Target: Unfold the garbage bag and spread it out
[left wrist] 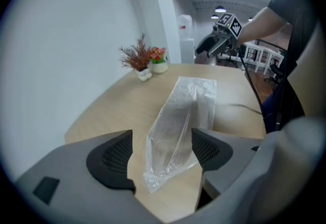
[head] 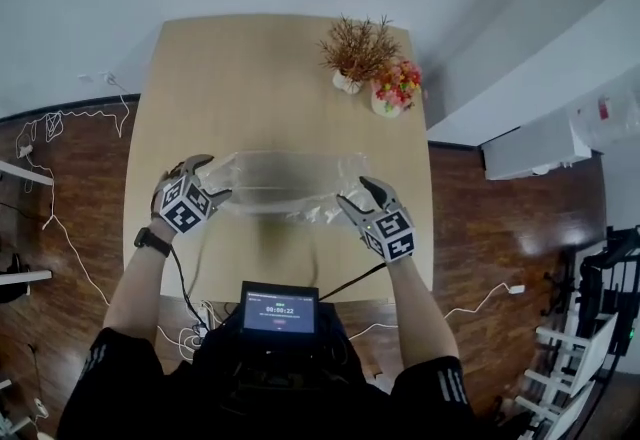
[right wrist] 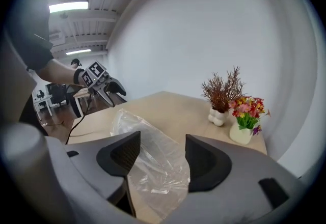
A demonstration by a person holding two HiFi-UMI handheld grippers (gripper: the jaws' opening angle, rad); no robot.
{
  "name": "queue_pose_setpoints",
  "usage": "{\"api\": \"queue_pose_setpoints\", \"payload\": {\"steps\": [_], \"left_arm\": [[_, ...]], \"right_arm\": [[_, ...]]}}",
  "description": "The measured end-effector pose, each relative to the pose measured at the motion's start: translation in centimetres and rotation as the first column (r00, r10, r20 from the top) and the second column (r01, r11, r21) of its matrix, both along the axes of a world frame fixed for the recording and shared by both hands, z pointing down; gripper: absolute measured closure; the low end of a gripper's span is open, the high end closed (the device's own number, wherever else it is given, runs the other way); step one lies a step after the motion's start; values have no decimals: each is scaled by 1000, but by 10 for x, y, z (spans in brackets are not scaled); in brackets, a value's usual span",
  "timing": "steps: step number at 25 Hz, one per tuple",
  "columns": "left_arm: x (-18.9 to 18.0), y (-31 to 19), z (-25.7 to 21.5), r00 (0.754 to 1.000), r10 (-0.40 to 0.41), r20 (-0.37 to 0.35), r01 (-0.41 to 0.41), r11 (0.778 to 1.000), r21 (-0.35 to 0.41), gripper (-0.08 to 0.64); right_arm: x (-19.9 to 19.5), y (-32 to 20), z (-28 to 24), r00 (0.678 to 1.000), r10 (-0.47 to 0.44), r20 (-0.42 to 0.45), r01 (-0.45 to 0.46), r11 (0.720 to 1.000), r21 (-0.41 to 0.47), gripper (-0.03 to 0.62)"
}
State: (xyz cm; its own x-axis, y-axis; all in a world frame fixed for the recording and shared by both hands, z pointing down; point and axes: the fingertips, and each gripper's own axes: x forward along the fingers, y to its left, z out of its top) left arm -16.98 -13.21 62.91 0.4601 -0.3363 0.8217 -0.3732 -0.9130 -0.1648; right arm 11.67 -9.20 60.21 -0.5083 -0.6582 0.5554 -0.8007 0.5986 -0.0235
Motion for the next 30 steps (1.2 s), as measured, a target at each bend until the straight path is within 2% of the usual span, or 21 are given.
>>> {"api": "queue_pose_setpoints", "payload": {"steps": [5,10,14,17,20,25,30], "left_arm": [[-4,21,-37,995,-19,-93,22,999,32,189],[-12,40,-71,981,-59,-183,75,994,83,189],[-11,59,-113,960,-66,-272,109,983,146,189],[-7,81,-145,933,-82,-351,153,972,179,189],[-4,114,-166,901,-117,-419,205,963,172,169],[2,188,-190,876,-160,-456,268,945,185,158],[7,268,-202,823,-212,-527,340,927,157,158]], "right_arm": [[-11,25,-49,1000,23,13,-24,996,88,279],[-8,46,-98,988,104,113,-120,982,144,307],[-2,66,-133,977,119,177,-156,966,207,311],[3,87,-158,961,130,243,-188,954,233,311],[7,118,-175,949,129,287,-208,942,264,313],[13,187,-194,941,100,324,-201,934,295,313],[12,255,-203,938,59,342,-174,933,315,313]]}}
